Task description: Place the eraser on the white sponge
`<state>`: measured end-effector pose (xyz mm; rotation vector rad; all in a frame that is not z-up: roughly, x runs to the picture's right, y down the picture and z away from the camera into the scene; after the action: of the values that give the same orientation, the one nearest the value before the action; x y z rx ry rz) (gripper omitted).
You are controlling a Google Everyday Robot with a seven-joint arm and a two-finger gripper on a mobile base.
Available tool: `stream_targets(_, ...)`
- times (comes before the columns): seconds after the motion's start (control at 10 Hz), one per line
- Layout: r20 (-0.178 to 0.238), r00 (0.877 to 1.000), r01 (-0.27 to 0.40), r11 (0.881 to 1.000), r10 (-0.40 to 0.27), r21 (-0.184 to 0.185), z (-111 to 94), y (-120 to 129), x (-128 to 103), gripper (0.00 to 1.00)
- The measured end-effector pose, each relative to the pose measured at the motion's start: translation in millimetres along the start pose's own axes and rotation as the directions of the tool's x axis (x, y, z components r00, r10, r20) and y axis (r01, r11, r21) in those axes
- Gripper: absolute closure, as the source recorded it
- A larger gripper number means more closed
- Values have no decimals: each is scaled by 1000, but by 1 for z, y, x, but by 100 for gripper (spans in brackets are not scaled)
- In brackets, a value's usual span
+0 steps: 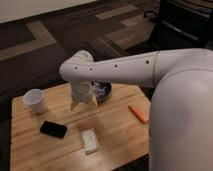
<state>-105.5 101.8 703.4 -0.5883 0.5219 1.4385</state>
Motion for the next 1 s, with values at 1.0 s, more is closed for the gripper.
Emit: stream_targets(1.0,8,999,41,999,-42,15,0,4,-3,35)
